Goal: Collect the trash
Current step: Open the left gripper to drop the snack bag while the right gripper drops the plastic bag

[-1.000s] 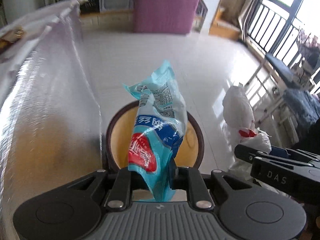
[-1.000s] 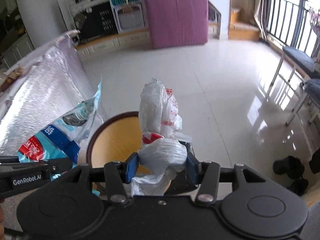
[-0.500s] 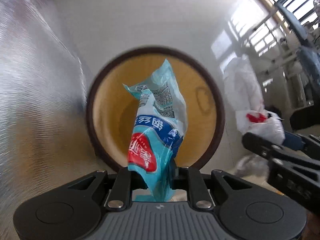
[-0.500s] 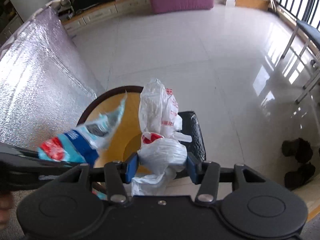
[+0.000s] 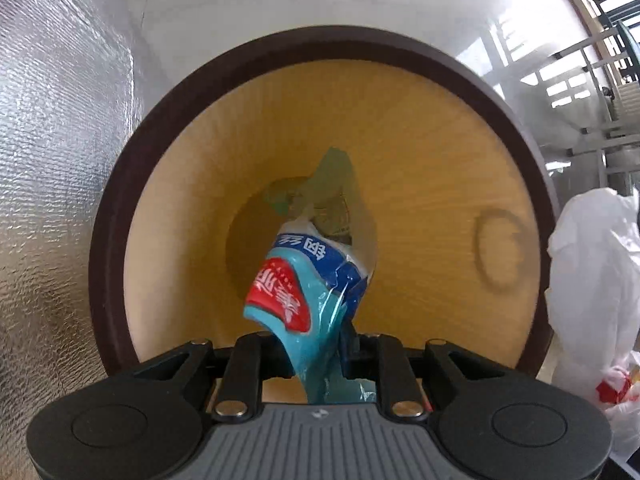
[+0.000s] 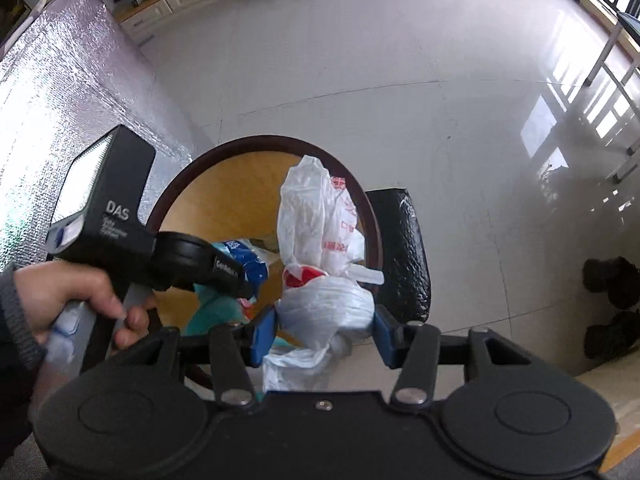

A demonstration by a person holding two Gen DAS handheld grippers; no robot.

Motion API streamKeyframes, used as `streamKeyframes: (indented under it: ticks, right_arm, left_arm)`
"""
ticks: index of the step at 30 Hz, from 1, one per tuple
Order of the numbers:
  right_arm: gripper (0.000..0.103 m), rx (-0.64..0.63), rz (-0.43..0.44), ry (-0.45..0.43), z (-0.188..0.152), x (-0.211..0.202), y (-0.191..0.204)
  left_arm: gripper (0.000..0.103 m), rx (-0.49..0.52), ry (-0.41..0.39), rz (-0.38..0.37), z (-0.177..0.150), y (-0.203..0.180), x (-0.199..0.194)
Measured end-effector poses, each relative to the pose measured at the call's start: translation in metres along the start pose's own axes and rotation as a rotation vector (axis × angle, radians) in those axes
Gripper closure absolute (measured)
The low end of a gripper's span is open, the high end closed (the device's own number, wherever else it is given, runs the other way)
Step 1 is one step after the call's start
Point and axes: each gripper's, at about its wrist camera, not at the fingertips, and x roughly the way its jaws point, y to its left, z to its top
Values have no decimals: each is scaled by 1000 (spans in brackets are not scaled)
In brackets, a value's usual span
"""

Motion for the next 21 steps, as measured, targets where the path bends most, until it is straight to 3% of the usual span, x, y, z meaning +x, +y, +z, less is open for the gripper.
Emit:
streamKeyframes:
  ticks: [5, 12, 16, 21]
  right_arm:
    - [51, 16, 0, -4, 3, -3, -3]
    - [51, 41, 9, -22, 4, -14, -7]
    - [51, 35, 18, -16, 3, -16, -5]
    - [51, 54, 50, 17, 6, -11, -2]
  left_arm:
    - [82, 11, 3, 13, 28, -6, -22]
    - [82, -11, -109, 35, 49, -16, -47]
    - [82, 12, -146, 20, 32, -26, -36]
    - [81, 13, -126, 11, 8, -26, -2]
